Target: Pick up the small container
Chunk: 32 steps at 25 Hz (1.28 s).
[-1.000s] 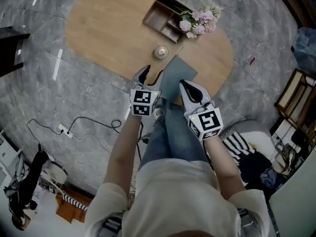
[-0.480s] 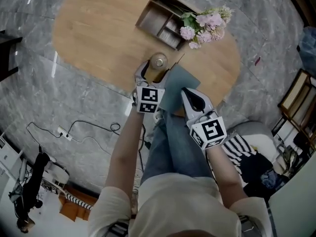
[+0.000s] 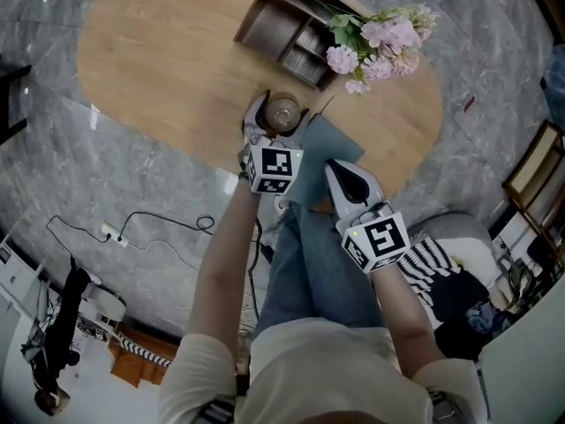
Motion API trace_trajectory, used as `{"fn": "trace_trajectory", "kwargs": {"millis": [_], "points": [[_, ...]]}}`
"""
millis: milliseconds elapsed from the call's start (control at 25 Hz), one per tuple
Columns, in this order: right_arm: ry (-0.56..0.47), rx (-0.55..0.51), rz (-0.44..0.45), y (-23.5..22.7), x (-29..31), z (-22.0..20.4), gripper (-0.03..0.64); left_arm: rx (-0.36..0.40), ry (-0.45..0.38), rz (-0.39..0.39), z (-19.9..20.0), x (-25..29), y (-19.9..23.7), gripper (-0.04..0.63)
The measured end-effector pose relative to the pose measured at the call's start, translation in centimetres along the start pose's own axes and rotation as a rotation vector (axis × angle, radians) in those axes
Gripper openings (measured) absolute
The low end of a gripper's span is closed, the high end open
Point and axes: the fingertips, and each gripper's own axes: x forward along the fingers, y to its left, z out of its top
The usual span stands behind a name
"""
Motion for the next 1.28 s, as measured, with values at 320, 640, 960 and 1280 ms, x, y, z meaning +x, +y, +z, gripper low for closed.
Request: {"fn": "trace_trajectory", "kwargs": {"millis": [320,640,960,1280], "points": [[0.006,0.011,-0.009,-0.9,0.1,-0.6,-0.002,0.057,-0.015,0.030,0.4,0.5,-0.1,0.345],[-0.023,-0.002,-0.023,-0.4,-1.1,0.5,-0.002,0.013,0.011,0.033,0.3,-0.3,-0.2,0.345],[-0.074,-0.038,-0.036,1.9,-3.4,2.0,-0.002,-0.025,-0.010,0.027,1.3,-4.1,-1.5,0.345],[-0.142,-0.082,-0.046,5.4,-6.7,2.7,-0.002,-0.042,-0.047,0.028,2.5,-9.6,-3.2,0.345]]}}
